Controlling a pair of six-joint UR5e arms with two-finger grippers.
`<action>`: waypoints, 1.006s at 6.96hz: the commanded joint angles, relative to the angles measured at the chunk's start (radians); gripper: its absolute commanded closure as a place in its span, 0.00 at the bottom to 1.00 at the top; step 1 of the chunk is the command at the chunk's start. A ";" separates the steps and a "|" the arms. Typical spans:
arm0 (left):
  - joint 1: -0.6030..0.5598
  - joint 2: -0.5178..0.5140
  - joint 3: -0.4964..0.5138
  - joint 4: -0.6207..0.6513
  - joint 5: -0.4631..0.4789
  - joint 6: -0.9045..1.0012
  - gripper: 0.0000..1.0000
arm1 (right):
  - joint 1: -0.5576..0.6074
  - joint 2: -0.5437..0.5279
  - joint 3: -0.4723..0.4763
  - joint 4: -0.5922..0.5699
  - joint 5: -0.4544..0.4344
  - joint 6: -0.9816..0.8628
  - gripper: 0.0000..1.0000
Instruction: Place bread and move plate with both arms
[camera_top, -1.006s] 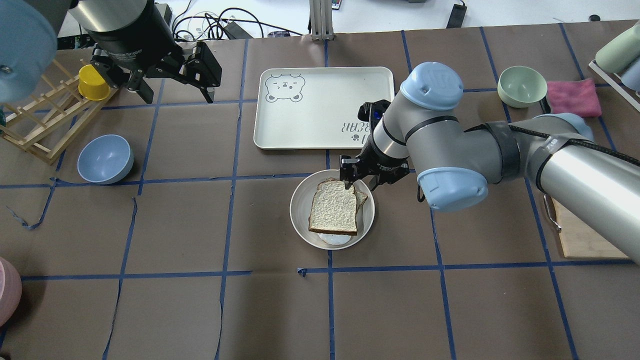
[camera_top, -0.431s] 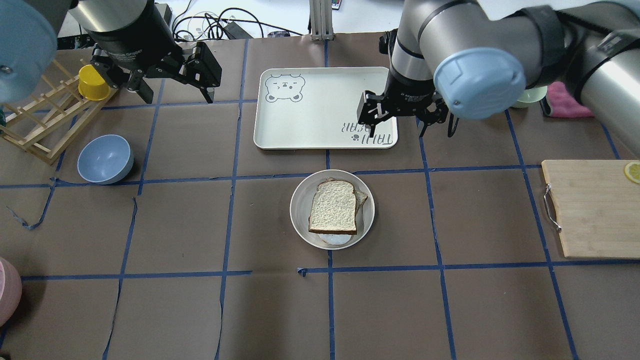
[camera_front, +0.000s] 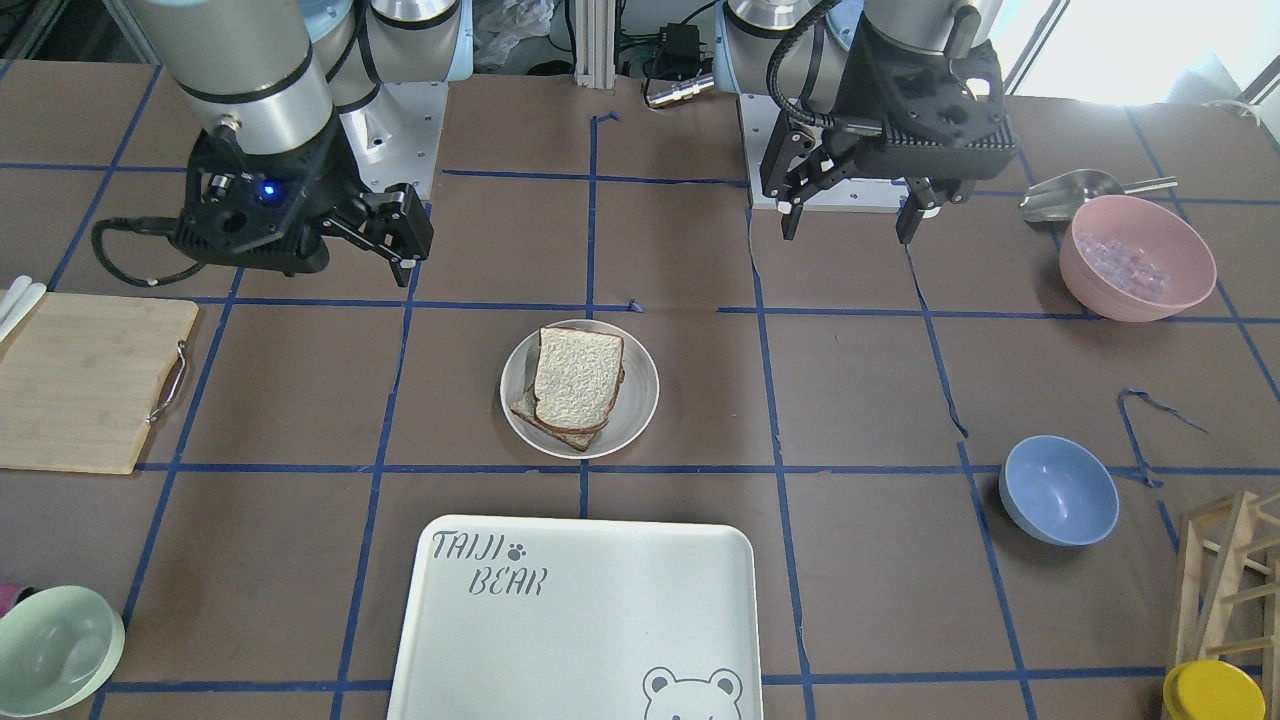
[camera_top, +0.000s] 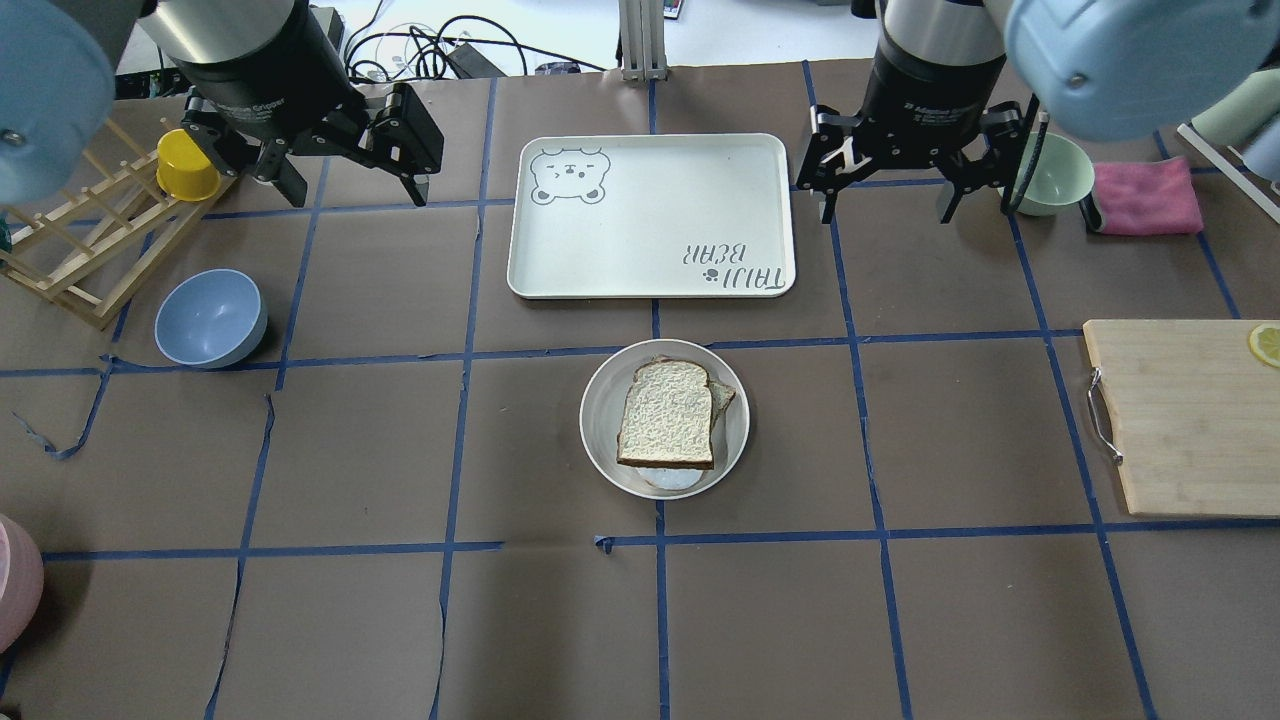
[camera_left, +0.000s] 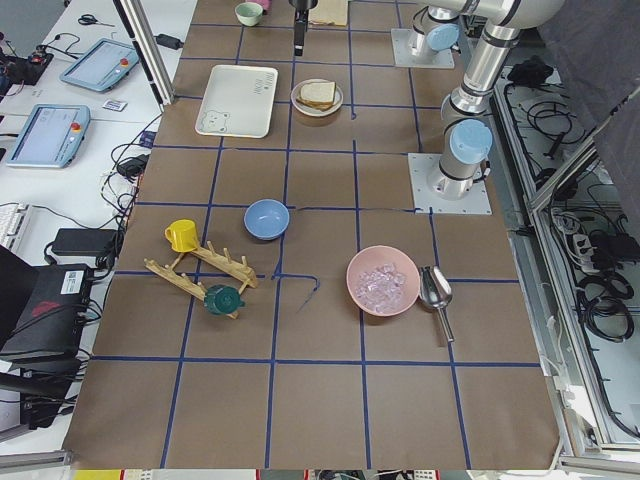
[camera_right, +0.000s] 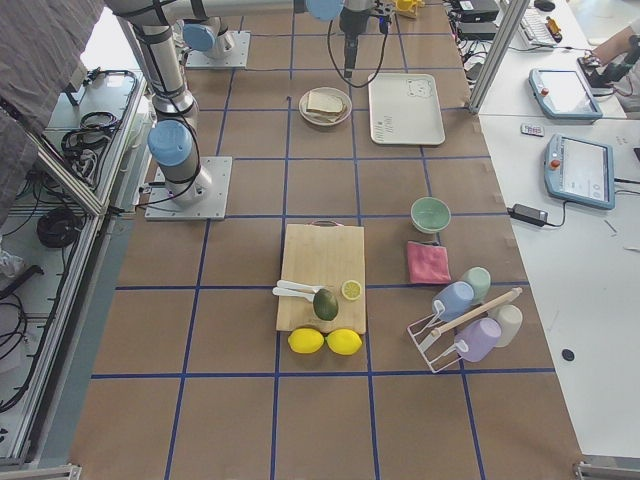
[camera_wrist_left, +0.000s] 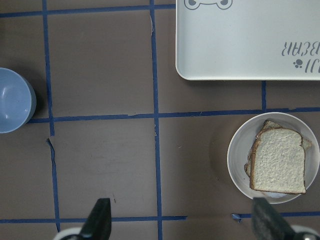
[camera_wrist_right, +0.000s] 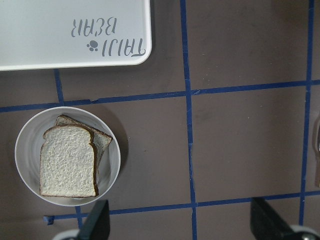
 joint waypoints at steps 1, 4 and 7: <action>0.000 -0.001 0.000 0.000 0.001 0.000 0.00 | -0.037 -0.031 -0.002 -0.015 0.004 -0.060 0.00; 0.000 -0.001 0.001 0.000 -0.001 0.000 0.00 | -0.045 -0.031 0.025 -0.013 0.003 -0.068 0.00; 0.000 0.001 0.001 0.000 0.001 0.000 0.00 | -0.045 -0.031 0.025 -0.013 0.001 -0.066 0.00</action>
